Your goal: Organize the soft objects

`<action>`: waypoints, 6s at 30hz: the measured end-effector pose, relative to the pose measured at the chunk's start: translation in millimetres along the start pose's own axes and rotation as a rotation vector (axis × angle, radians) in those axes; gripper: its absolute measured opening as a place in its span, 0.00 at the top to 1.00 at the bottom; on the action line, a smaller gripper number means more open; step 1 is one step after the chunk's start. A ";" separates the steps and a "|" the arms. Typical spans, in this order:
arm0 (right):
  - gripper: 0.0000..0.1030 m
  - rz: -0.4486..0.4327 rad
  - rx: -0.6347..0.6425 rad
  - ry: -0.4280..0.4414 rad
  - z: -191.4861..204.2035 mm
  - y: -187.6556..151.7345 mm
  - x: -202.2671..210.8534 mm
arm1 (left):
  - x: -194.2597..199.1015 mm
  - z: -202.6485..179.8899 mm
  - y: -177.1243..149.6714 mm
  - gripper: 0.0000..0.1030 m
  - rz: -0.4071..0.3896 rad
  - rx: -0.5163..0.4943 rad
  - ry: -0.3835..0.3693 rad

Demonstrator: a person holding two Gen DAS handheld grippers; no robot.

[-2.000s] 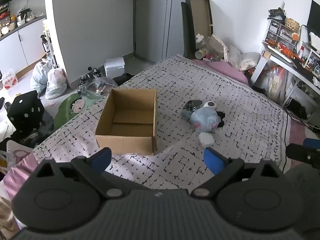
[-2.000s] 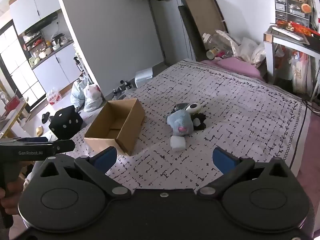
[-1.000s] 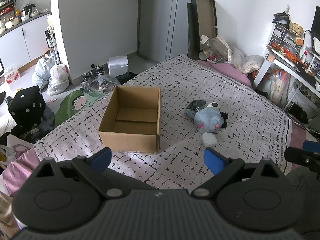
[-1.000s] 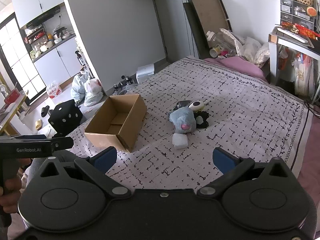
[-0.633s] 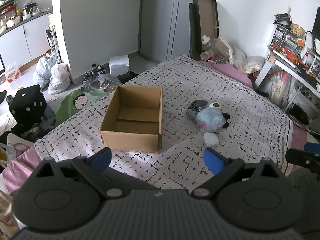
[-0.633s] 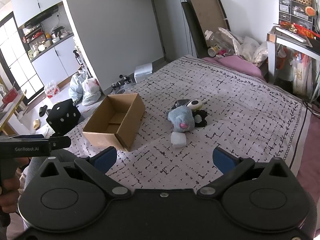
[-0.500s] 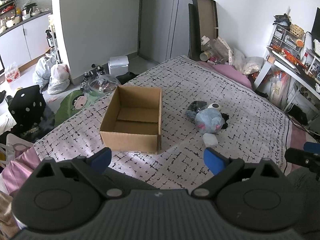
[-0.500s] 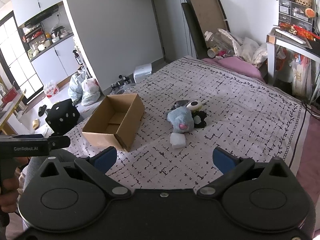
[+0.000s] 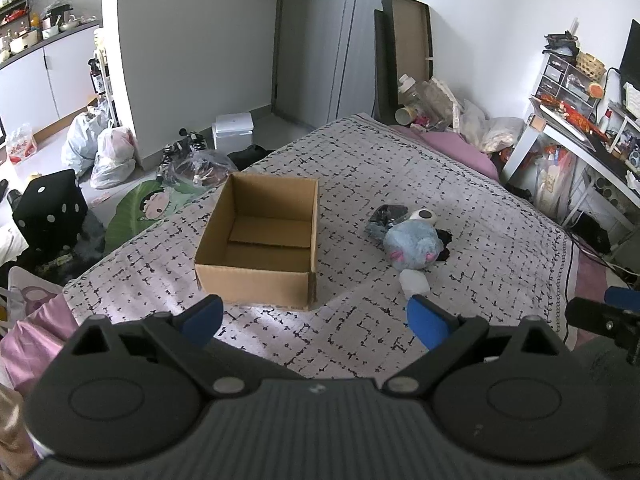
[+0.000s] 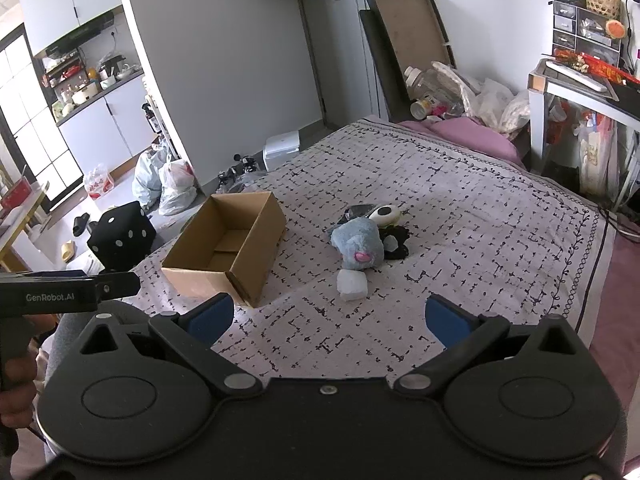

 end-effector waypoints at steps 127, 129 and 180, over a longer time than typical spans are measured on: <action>0.75 0.147 -0.741 0.107 -172.6 19.2 -243.6 | -300.9 -148.8 83.0 0.66 0.243 0.075 -0.137; 0.75 0.154 -0.757 0.120 -172.6 18.1 -245.9 | -302.1 -144.9 81.9 0.64 0.241 0.071 -0.113; 0.81 0.338 -0.861 0.268 -106.0 2.6 -306.8 | -290.2 -80.2 75.4 0.51 0.279 0.203 -0.093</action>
Point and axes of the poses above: each gripper's, at about its wrist camera, not at the fingertips, and x roughly against the way its jaws point, z to its left, y to its top, the point moved 3 cm from there along -x, roughly the way its jaws point, and after that the axes turned 3 degrees about -x, right-handed, at the moved point
